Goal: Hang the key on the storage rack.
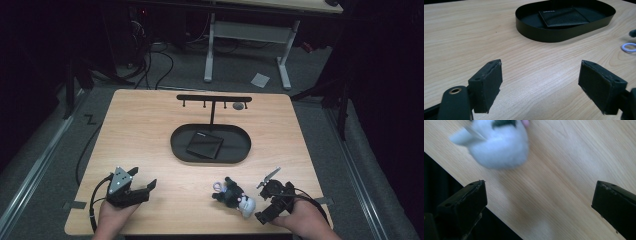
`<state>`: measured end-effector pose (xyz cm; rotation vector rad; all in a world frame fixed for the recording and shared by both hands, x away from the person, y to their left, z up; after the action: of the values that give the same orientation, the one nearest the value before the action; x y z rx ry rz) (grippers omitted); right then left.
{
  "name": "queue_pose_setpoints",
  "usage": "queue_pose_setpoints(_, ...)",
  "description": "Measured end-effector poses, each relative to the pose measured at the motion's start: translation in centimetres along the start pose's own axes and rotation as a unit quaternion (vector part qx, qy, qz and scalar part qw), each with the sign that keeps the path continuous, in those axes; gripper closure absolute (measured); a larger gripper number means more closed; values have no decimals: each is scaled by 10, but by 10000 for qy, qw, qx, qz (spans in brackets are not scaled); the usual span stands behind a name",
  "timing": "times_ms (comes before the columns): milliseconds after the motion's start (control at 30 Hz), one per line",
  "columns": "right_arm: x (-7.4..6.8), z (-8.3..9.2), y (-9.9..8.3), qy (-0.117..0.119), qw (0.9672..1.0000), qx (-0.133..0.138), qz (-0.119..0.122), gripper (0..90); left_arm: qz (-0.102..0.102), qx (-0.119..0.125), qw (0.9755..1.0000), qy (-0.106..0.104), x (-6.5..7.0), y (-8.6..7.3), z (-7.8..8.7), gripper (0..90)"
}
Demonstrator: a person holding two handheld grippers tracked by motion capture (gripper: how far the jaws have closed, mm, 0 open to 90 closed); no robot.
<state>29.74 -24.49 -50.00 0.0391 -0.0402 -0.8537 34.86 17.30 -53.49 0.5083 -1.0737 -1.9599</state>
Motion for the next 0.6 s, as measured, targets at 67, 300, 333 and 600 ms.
queue_pose_setpoints(67,-6,0,10,67,10000,42,54,0,14,-3,10000,6,0,0,0,181)
queue_pose_setpoints(300,-23,-12,34,271,9991,3,315,13,-22,-53,10000,5,-1,-1,0,174)
queue_pose_setpoints(333,-24,-14,37,246,9991,-1,356,21,-13,-56,10000,-4,-1,-1,0,174)
queue_pose_setpoints(600,-30,-26,55,293,9980,-140,544,157,-13,-84,10000,-52,-1,-1,1,174)
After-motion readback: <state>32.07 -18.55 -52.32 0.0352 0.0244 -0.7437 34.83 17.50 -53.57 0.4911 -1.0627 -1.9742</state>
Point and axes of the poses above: each handheld gripper's, and its own axes: z roughly backward along the jaws, y roughly out of its top, x roughly to its right, the point moved 4 cm from there along -z, roughly forward along the jaws, and after that the axes turned 7 degrees about -x, right-handed, at the moved point
